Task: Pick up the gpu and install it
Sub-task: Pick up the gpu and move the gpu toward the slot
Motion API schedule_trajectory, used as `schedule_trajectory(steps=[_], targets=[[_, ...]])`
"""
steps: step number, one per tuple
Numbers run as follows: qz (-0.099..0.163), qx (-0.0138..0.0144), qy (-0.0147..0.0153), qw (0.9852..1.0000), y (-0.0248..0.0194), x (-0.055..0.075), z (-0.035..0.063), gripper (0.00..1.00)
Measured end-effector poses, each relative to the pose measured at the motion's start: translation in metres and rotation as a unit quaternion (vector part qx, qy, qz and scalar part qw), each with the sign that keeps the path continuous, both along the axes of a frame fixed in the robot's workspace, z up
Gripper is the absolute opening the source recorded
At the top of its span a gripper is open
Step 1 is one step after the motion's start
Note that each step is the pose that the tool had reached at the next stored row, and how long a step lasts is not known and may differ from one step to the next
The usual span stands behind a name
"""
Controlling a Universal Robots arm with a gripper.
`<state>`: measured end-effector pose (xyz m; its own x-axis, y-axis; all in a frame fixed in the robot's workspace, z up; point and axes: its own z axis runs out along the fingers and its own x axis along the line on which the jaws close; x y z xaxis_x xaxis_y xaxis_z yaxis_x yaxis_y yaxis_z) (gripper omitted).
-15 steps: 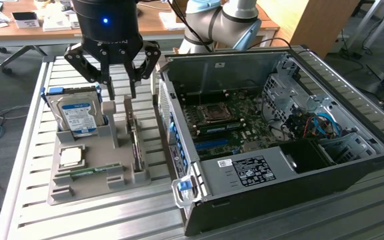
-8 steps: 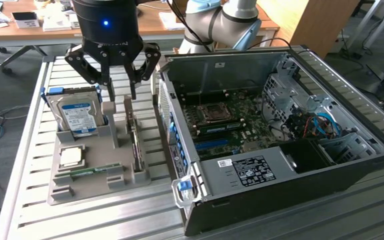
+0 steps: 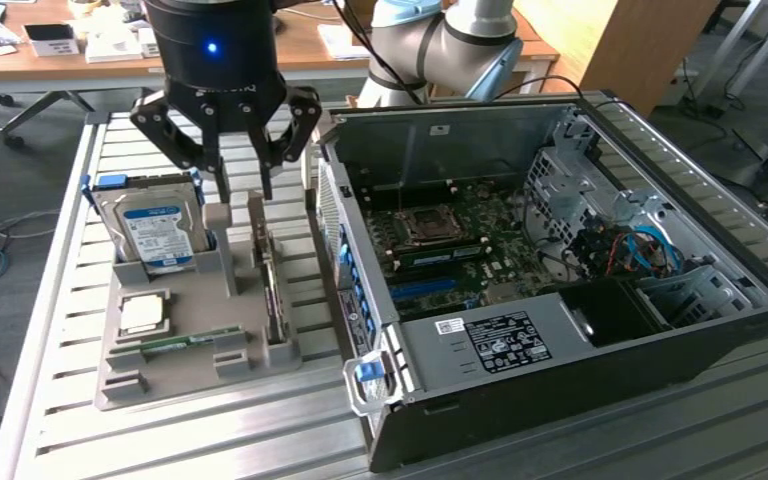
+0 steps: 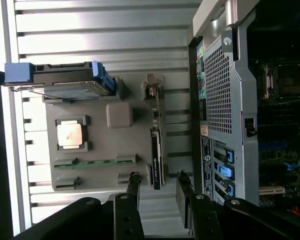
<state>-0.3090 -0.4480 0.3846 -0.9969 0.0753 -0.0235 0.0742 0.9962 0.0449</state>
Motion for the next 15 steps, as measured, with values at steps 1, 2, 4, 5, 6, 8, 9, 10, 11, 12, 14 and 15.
schedule_trajectory(steps=[1, 2, 4, 5, 6, 8, 9, 10, 11, 12, 14, 15], targets=[[0.0, -0.0001, 0.0001, 1.0, 0.0, 0.0, -0.0006, 0.43], [0.0, -0.0001, 0.0001, 1.0, 0.0, 0.0, -0.0013, 0.43], [0.0, -0.0001, 0.0001, 1.0, 0.0, 0.0, -0.0026, 0.43], [0.0, -0.0001, 0.0001, 1.0, 0.0, 0.0, -0.0033, 0.43], [0.0, -0.0001, 0.0001, 1.0, 0.0, 0.0, -0.004, 0.43], [0.0, -0.0001, 0.0001, 1.0, 0.0, 0.0, -0.0052, 0.43], [0.0, -0.0001, 0.0001, 1.0, 0.0, 0.0, -0.0057, 0.43], [0.0, -0.0001, 0.0001, 1.0, 0.0, 0.0, -0.0062, 0.43], [0.0, -0.0001, 0.0001, 1.0, 0.0, 0.0, -0.0067, 0.43], [0.0, -0.0001, 0.0001, 1.0, 0.0, 0.0, -0.0073, 0.43], [0.0, -0.0001, 0.0, 1.0, 0.0, 0.0, -0.0088, 0.43], [0.0, -0.0001, 0.0001, 1.0, 0.0, 0.0, -0.0096, 0.43]])
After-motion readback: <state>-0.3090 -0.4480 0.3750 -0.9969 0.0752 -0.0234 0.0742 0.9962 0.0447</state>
